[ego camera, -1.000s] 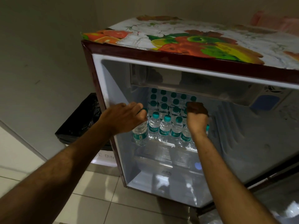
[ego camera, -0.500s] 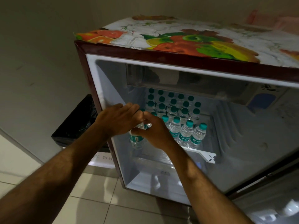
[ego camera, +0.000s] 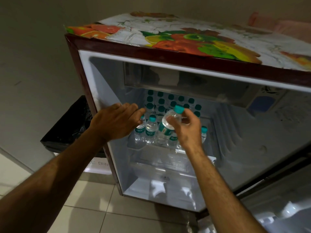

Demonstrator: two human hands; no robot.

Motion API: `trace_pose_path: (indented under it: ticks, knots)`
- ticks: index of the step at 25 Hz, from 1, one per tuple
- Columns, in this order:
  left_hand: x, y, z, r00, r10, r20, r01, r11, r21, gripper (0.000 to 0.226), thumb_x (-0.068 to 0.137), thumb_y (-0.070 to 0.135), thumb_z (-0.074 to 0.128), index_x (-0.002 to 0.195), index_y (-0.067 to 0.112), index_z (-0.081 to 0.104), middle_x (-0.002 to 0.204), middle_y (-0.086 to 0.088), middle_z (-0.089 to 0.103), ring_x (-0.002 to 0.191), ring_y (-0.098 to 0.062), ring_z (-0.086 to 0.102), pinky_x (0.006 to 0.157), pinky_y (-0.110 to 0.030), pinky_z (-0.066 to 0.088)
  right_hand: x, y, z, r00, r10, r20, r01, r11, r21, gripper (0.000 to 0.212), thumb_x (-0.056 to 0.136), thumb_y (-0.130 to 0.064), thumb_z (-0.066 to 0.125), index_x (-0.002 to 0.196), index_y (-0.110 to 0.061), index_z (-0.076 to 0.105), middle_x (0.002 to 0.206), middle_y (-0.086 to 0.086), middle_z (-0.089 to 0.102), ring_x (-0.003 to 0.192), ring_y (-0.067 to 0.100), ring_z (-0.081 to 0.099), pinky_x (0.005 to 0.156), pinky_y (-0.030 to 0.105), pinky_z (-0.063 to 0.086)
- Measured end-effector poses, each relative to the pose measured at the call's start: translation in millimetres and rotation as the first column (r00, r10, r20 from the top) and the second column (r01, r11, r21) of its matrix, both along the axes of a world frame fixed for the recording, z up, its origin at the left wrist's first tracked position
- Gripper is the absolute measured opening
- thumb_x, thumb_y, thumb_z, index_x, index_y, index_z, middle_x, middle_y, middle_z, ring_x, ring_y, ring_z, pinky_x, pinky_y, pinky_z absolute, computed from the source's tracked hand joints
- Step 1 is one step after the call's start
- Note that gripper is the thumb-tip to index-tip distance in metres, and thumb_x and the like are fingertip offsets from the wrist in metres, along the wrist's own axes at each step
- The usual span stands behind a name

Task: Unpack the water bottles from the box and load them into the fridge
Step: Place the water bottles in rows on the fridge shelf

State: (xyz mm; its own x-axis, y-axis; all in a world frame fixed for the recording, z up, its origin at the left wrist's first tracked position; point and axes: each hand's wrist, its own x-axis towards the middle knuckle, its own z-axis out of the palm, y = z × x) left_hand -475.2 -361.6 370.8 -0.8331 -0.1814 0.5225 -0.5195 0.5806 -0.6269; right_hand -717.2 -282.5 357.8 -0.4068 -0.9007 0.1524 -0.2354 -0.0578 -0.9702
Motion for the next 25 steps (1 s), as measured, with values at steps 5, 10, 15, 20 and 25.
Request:
trace_pose_path:
  ticks: [5, 10, 15, 20, 25]
  knots:
    - [-0.9, 1.6, 1.5, 1.000, 0.018, 0.016, -0.018, 1.000, -0.001, 0.046, 0.109, 0.031, 0.028, 0.122, 0.003, 0.062, 0.096, -0.014, 0.061, 0.075, -0.026, 0.059, 0.064, -0.035, 0.042, -34.5, 7.5, 6.1, 0.986, -0.101, -0.134, 0.092, 0.993, -0.076, 0.040, 0.081, -0.021, 0.081, 0.119, -0.023, 0.067, 0.114, -0.006, 0.068, 0.096, 0.003, 0.067, 0.081, 0.025, 0.060]
    - [-2.6, 4.5, 3.2, 0.999, 0.042, 0.024, -0.042, 0.999, 0.014, 0.046, 0.108, 0.032, 0.027, 0.121, 0.003, 0.060, 0.094, -0.012, 0.062, 0.073, -0.025, 0.060, 0.064, -0.035, 0.042, -53.5, 5.1, -10.0, 0.946, -0.196, -0.259, 0.158, 0.974, -0.162, 0.045, 0.083, -0.020, 0.078, 0.123, -0.034, 0.061, 0.121, -0.007, 0.064, 0.112, 0.016, 0.061, 0.096, 0.041, 0.054]
    - [-6.9, 9.7, 11.1, 0.999, 0.026, 0.021, -0.027, 0.997, 0.069, 0.047, 0.105, 0.031, 0.027, 0.116, 0.001, 0.061, 0.084, -0.013, 0.062, 0.066, -0.026, 0.061, 0.056, -0.034, 0.045, -70.2, -1.7, -8.7, 0.903, -0.390, -0.182, 0.365, 0.918, -0.157, 0.028, 0.086, -0.013, 0.075, 0.107, -0.021, 0.059, 0.108, 0.004, 0.065, 0.089, 0.023, 0.062, 0.077, 0.033, 0.055]
    - [-6.6, 8.1, 9.4, 1.000, 0.010, 0.025, -0.013, 0.996, 0.087, 0.056, 0.109, 0.032, 0.011, 0.118, 0.001, 0.057, 0.086, -0.014, 0.062, 0.066, -0.028, 0.061, 0.056, -0.034, 0.045, -91.7, -26.6, -17.6, 0.857, -0.514, 0.037, 0.511, 0.838, -0.190, 0.034, 0.084, -0.003, 0.073, 0.114, -0.016, 0.067, 0.105, -0.013, 0.064, 0.096, 0.005, 0.062, 0.080, 0.012, 0.047]
    - [-5.1, 4.7, 6.1, 1.000, 0.027, 0.015, -0.028, 0.997, 0.070, 0.050, 0.109, 0.032, 0.016, 0.119, 0.001, 0.055, 0.087, -0.013, 0.060, 0.067, -0.026, 0.059, 0.057, -0.034, 0.043, -115.3, -51.2, -51.4, 0.845, -0.526, 0.091, 0.533, 0.843, -0.071, 0.039, 0.090, -0.018, 0.069, 0.129, -0.021, 0.060, 0.114, -0.010, 0.066, 0.107, 0.012, 0.064, 0.096, 0.030, 0.054]
